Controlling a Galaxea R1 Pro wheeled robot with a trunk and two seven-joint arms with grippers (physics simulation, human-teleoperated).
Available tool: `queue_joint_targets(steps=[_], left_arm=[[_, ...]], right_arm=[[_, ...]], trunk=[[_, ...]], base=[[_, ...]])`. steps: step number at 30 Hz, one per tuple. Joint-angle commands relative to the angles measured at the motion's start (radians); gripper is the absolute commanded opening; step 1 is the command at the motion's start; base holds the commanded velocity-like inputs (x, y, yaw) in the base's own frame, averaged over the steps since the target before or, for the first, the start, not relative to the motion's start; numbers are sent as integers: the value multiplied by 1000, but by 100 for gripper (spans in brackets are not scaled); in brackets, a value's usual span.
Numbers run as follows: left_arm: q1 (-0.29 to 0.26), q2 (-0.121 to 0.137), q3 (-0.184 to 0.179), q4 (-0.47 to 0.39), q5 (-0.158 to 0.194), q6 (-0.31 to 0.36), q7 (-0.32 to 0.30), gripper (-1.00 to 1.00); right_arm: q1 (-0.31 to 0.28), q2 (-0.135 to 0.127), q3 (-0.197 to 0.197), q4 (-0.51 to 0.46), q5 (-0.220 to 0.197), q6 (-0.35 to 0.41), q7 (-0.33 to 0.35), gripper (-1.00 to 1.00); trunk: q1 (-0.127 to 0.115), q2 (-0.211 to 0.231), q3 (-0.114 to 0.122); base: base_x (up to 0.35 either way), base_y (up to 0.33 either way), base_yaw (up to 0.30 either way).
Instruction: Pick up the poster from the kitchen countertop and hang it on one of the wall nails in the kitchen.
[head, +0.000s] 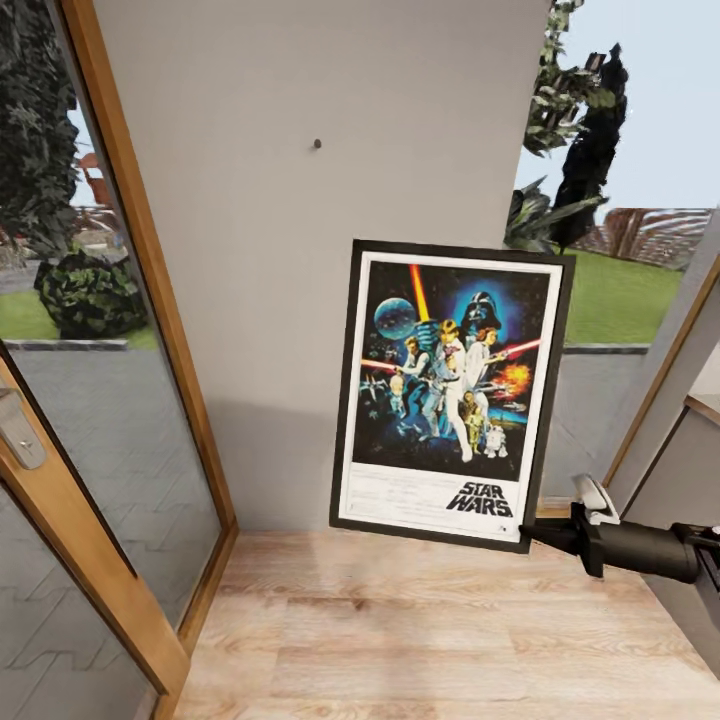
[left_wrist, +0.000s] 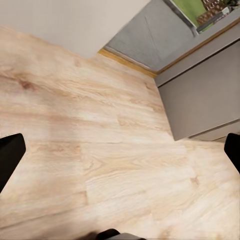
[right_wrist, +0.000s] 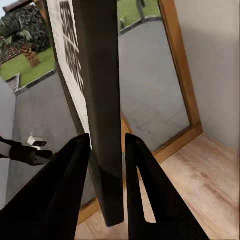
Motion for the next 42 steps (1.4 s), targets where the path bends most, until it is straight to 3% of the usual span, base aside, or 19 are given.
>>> queue_joint_targets(steps=[1, 4, 8, 13, 17, 22, 32, 34, 37, 42], left_arm=[[2, 1, 2, 1, 0, -5, -2, 100], [25, 9, 2, 1, 0, -4, -2, 100], [38, 16, 2, 1, 0, -2, -1, 100], [41, 22, 2, 1, 0, -2, -1, 100], [42, 27, 3, 1, 0, -3, 0, 100], [42, 30, 3, 1, 0, -3, 1, 100], [42, 31, 3, 1, 0, -3, 2, 100], [42, 32, 3, 1, 0, -3, 2, 100], [42, 32, 3, 1, 0, -3, 2, 100], [42, 35, 3, 1, 10, -3, 2, 100]], right_arm=[[-16, 1, 0, 0, -2, 19, 4, -100], [-85, 4, 27, -1, -2, 35, 5, -100], [-184, 9, 123, 2, 5, 51, -5, -100], [-272, 31, 168, 2, 5, 119, -77, -100], [-383, 57, 239, 2, 7, 190, -122, -100], [-451, 65, 271, 4, 10, 222, -129, -100], [-487, 67, 291, 8, 13, 254, -131, -100], [-489, 66, 303, 9, 28, 256, -130, -100], [-490, 66, 319, 10, 82, 257, -129, -100], [-491, 66, 325, 10, 108, 258, -127, -100]], trunk=[[1, -2, -2], [1, -2, -2], [1, -2, -2], [1, -2, -2], [1, -2, -2], [1, -2, -2], [1, -2, -2], [1, -2, -2], [1, -2, -2], [1, -2, -2]], base=[[0, 0, 0], [0, 0, 0], [0, 0, 0], [0, 0, 0], [0, 0, 0], [0, 0, 0], [0, 0, 0], [0, 0, 0], [0, 0, 0], [0, 0, 0]])
